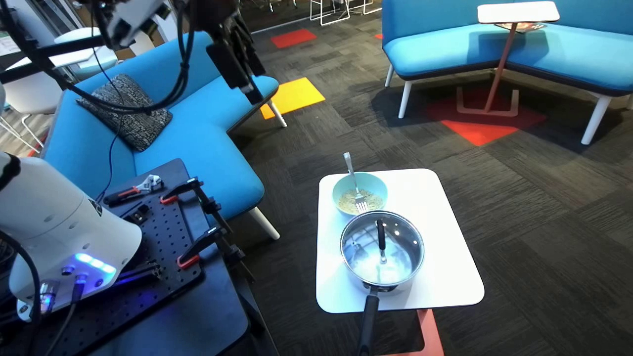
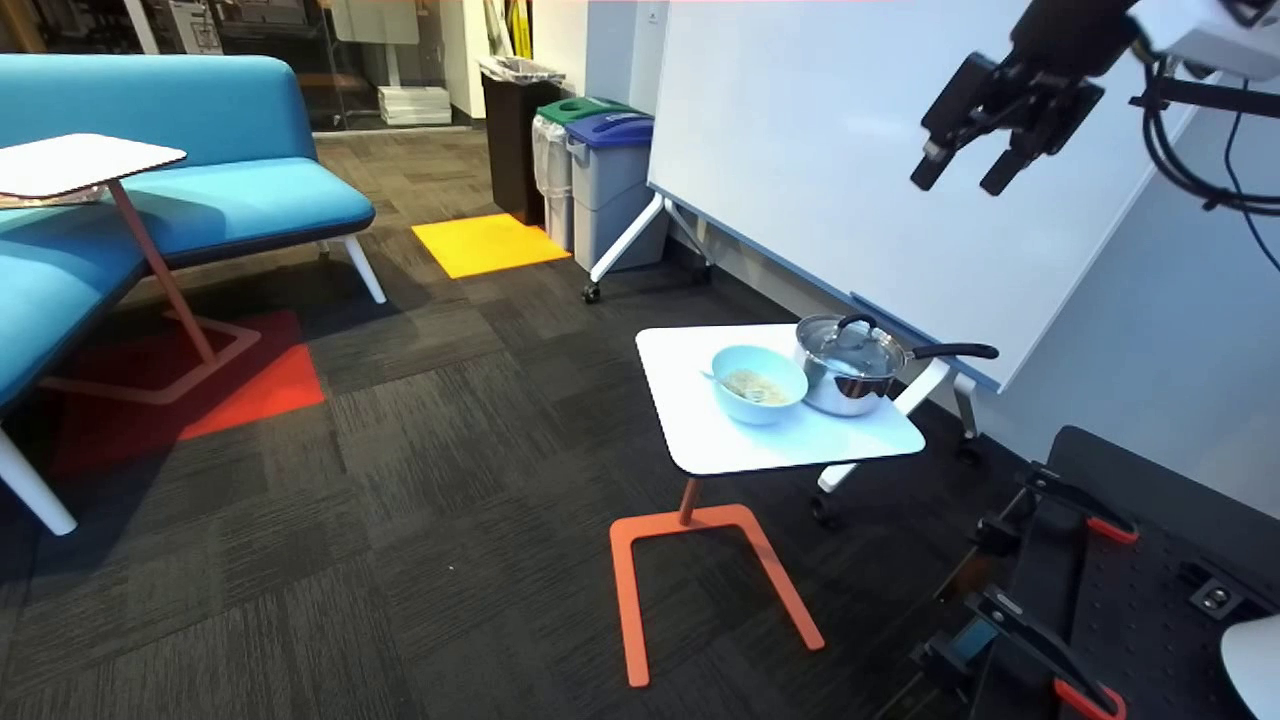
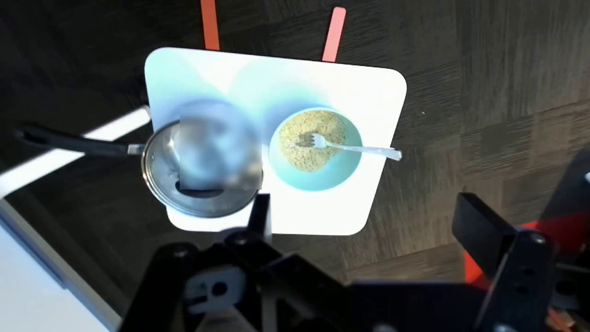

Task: Move the blue bowl forward

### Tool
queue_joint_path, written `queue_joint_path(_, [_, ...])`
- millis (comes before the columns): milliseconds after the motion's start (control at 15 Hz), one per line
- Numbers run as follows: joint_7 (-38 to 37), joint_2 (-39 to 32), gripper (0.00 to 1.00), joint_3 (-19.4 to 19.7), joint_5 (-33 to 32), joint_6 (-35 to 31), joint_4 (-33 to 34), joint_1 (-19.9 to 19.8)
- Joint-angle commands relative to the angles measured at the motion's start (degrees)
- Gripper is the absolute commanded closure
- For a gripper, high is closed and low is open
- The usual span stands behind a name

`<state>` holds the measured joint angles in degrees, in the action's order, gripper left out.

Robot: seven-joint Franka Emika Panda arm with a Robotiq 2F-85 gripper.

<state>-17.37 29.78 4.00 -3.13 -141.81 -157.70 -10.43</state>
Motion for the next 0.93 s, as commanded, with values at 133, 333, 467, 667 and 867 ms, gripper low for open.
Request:
queue_joint_path(133, [-6.0, -6.8, 0.0, -2.9, 0.5, -1.8, 0.8, -1.8])
queue_joint_path(333, [-6.5, -7.7, 0.0, -2.9, 0.6, -1.8, 1.5, -2.0])
queue_joint_path(467, [-16.7, -12.8, 0.0, -4.8, -2.1, -3.4, 3.9, -6.1])
queue_joint_path(667, [-27.1, -22.5, 0.0, -5.6, -4.4, -10.7, 5.0, -8.8])
queue_joint_path(867, [-35.1, -32.7, 0.0, -3.4, -1.8, -16.3, 6.2, -6.4])
